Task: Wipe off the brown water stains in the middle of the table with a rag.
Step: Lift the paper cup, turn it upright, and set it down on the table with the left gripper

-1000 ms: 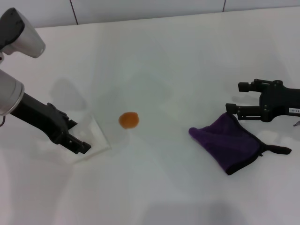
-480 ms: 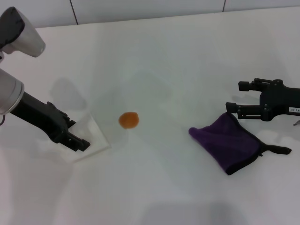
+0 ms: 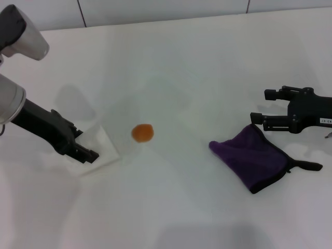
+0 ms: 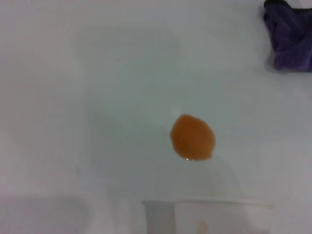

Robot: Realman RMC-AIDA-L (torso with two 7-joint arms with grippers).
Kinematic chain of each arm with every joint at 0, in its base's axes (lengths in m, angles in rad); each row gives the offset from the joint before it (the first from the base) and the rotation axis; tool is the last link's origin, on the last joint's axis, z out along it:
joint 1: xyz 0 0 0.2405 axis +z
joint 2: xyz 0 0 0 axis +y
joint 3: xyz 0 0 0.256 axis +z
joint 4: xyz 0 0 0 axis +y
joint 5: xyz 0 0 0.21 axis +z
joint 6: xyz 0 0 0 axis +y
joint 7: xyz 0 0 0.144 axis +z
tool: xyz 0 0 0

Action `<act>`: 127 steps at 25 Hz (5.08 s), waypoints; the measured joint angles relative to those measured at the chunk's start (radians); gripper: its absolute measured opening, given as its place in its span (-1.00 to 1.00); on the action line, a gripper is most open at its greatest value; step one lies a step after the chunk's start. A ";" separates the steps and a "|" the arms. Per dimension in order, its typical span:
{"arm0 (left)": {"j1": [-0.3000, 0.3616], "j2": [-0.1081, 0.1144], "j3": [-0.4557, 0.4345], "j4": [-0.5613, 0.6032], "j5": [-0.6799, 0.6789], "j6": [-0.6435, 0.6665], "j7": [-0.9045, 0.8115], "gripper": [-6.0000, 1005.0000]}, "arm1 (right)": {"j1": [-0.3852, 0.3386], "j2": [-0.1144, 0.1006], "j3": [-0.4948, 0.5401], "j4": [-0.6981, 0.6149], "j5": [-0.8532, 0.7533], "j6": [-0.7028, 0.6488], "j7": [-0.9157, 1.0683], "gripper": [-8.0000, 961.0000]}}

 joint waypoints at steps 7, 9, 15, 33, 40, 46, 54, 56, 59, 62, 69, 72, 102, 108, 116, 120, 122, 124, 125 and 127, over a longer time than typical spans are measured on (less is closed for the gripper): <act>-0.001 0.000 0.000 -0.005 -0.040 -0.042 0.001 0.38 | 0.000 0.000 0.000 -0.002 0.001 0.002 0.000 0.72; -0.001 0.000 0.000 -0.005 -0.057 -0.058 0.003 0.38 | 0.000 0.000 0.000 -0.002 0.001 0.003 0.000 0.72; 0.006 0.000 0.000 -0.019 -0.144 -0.112 0.017 0.38 | 0.000 0.000 0.002 -0.002 0.002 0.006 0.000 0.72; 0.037 -0.015 -0.001 -0.010 -0.439 -0.236 0.117 0.38 | 0.000 0.000 0.011 -0.003 0.005 0.018 -0.001 0.72; 0.077 -0.020 -0.001 0.025 -0.556 -0.287 0.179 0.39 | 0.000 0.000 0.011 -0.001 0.017 0.018 -0.012 0.72; 0.141 -0.020 -0.002 0.078 -0.718 -0.288 0.275 0.39 | 0.001 0.000 0.011 0.007 0.021 0.018 -0.020 0.73; 0.208 -0.023 -0.002 0.145 -0.823 -0.295 0.383 0.39 | 0.000 0.001 0.011 0.009 0.026 0.017 -0.025 0.73; 0.231 -0.023 -0.002 0.162 -0.854 -0.296 0.410 0.39 | 0.000 0.001 0.010 0.009 0.026 0.016 -0.027 0.73; 0.277 -0.023 -0.002 0.187 -0.928 -0.293 0.462 0.39 | 0.000 0.002 0.008 0.010 0.026 0.015 -0.029 0.73; 0.302 -0.023 -0.002 0.195 -0.962 -0.289 0.488 0.39 | 0.000 0.002 0.008 0.010 0.026 0.012 -0.032 0.73; 0.353 -0.023 -0.003 0.242 -0.999 -0.296 0.579 0.39 | 0.001 0.003 0.003 0.011 0.027 0.013 -0.039 0.73; 0.369 -0.023 -0.003 0.255 -1.010 -0.293 0.606 0.39 | 0.001 0.003 0.002 0.014 0.029 0.014 -0.045 0.73; 0.510 -0.022 -0.004 0.400 -1.133 -0.346 0.815 0.39 | 0.004 0.005 -0.001 0.037 0.041 -0.018 -0.076 0.73; 0.514 -0.023 -0.004 0.418 -1.135 -0.377 0.829 0.39 | 0.003 0.006 -0.001 0.039 0.041 -0.021 -0.078 0.73; 0.514 -0.023 -0.003 0.446 -1.130 -0.408 0.854 0.39 | 0.005 0.006 -0.002 0.050 0.042 -0.024 -0.080 0.72; 0.514 -0.023 -0.003 0.453 -1.127 -0.422 0.862 0.40 | 0.004 0.006 -0.002 0.050 0.042 -0.024 -0.081 0.72; 0.514 -0.024 -0.003 0.456 -1.122 -0.427 0.867 0.40 | 0.004 0.006 -0.002 0.050 0.043 -0.026 -0.081 0.72; 0.514 -0.024 -0.003 0.462 -1.118 -0.429 0.872 0.40 | 0.003 0.006 -0.002 0.050 0.043 -0.027 -0.083 0.72; 0.514 -0.024 -0.003 0.463 -1.118 -0.429 0.876 0.40 | 0.002 0.006 -0.001 0.050 0.043 -0.028 -0.083 0.72; 0.518 -0.024 -0.003 0.465 -1.118 -0.426 0.892 0.40 | 0.002 0.006 0.000 0.050 0.043 -0.028 -0.085 0.72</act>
